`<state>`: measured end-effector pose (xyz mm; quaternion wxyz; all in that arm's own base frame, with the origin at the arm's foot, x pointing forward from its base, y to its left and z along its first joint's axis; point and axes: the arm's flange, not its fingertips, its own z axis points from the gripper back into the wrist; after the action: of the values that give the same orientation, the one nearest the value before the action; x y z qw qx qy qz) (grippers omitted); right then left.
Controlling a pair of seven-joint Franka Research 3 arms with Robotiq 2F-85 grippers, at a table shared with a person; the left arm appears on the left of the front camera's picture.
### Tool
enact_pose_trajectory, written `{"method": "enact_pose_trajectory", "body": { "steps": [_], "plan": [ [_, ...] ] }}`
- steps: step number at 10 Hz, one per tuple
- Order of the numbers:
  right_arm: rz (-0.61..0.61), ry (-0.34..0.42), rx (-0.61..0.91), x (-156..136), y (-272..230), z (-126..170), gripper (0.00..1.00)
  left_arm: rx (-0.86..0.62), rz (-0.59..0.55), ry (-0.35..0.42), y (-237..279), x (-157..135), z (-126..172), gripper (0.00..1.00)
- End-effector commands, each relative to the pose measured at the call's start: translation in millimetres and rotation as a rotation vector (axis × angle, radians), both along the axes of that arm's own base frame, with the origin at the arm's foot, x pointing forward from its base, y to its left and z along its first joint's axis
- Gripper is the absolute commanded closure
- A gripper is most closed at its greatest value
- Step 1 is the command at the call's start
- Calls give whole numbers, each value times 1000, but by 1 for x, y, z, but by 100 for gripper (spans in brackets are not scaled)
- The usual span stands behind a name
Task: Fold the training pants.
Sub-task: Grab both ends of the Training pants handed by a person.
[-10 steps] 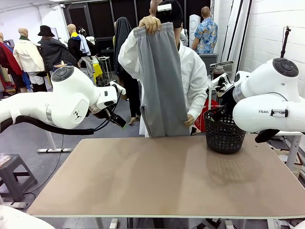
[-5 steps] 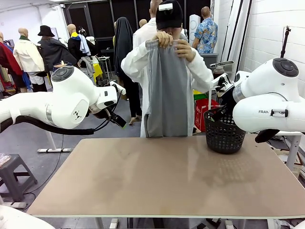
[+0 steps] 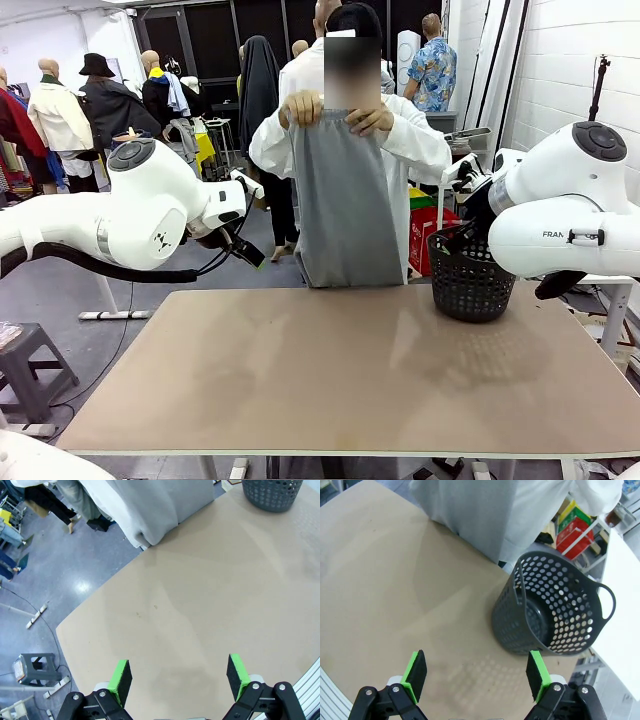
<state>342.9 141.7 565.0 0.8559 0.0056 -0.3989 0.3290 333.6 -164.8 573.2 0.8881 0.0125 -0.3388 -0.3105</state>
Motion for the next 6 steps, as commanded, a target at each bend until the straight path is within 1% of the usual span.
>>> {"method": "enact_pose_trajectory", "body": {
  "steps": [1, 6],
  "plan": [
    [1, -3, 1, 0, 0, 0, 0, -3, 0, -10, 0, 2, 0, 0],
    [1, -3, 1, 0, 0, 0, 0, -3, 0, -10, 0, 2, 0, 0]
  ]
}}
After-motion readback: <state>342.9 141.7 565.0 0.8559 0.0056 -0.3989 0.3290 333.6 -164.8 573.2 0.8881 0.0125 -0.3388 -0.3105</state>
